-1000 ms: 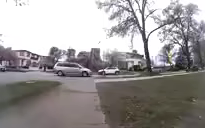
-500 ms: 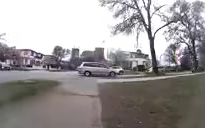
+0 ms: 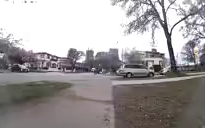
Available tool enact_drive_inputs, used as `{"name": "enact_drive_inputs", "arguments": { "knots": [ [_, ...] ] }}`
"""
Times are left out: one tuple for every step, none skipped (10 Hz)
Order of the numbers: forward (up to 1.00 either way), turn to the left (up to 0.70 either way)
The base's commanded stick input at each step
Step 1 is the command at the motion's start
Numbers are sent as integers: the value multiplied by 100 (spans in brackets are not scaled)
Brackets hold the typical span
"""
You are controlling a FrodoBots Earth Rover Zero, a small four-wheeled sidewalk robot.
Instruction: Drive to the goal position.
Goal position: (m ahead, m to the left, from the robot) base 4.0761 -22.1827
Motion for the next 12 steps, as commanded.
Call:
{"name": "enact_drive_inputs", "arguments": {
  "knots": [
    [100, 0],
    [100, 0],
    [100, 0],
    [100, 0],
    [100, 0],
    [100, 0],
    [100, 0],
    [100, 0],
    [100, 0],
    [100, 0],
    [100, 0],
    [100, 0]
  ]
}}
